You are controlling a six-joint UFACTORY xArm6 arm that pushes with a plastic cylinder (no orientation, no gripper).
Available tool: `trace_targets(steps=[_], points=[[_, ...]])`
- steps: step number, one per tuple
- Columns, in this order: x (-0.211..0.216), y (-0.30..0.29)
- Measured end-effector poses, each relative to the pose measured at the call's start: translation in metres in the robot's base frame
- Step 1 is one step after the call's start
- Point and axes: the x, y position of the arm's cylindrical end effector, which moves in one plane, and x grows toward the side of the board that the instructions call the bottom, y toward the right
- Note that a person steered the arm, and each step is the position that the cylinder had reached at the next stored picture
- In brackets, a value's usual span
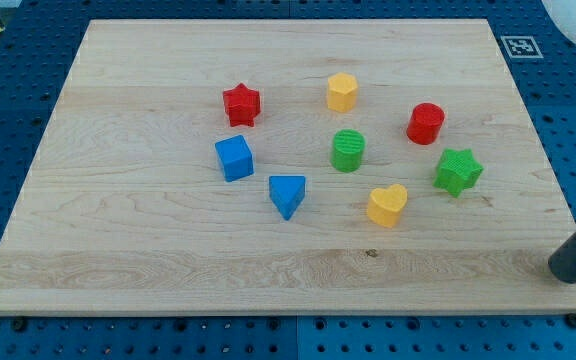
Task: Slide the yellow heart diagonal to the blue triangle
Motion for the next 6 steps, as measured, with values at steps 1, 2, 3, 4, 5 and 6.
trace_targets(steps=[1, 2, 3, 4, 5, 6], points=[[0.000, 0.000], [-0.009, -0.012], [-0.055, -0.062], [-0.072, -0.086], [-0.069, -0.087], [-0.069, -0.109]])
